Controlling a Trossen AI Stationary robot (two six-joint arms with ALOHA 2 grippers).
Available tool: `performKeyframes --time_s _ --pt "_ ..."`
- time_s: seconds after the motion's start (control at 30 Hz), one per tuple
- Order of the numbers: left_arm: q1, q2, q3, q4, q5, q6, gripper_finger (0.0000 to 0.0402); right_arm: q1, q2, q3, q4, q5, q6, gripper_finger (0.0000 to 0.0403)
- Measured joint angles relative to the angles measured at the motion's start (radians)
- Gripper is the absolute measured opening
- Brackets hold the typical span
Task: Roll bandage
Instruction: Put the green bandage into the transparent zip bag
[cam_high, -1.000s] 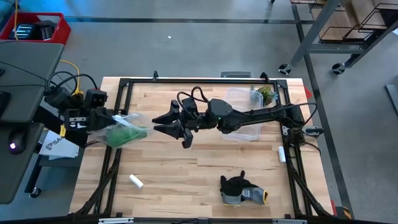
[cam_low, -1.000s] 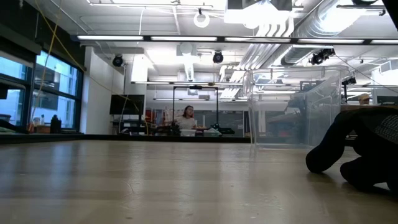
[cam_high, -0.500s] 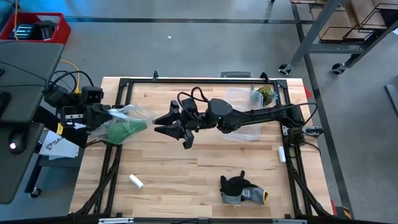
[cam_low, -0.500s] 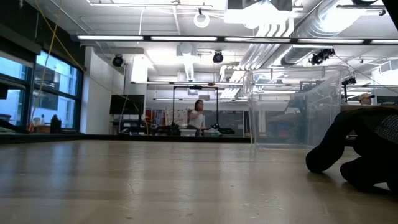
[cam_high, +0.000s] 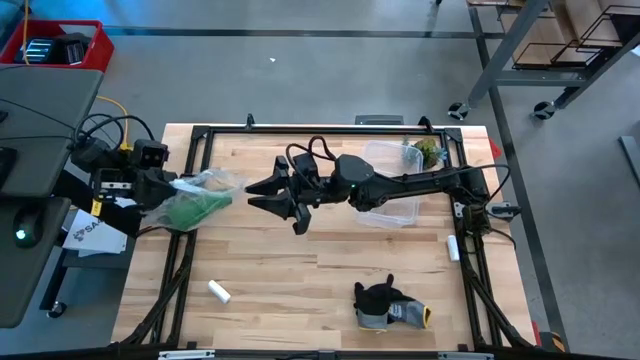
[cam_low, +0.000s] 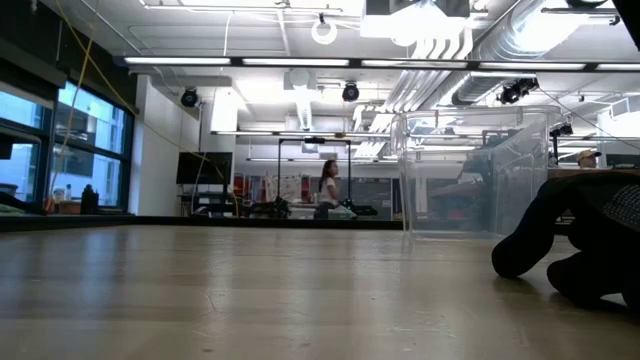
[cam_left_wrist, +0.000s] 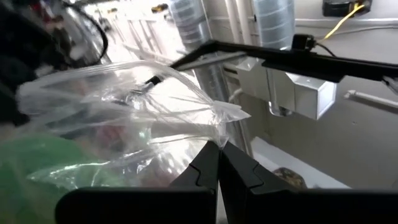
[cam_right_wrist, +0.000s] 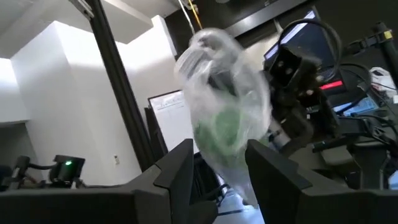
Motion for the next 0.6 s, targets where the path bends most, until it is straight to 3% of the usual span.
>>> performKeyframes --time_s 0.37,0.6 --pt "0.0 0.042 0.0 0.006 0.03 -0.05 0.0 -0.005 0.0 0.0 -0.003 -0.012 0.006 0.014" --pt "0.0 0.041 0.0 0.134 0.046 -0.044 0.0 -0.017 0.0 0.0 -0.021 -0.006 0.004 0.014"
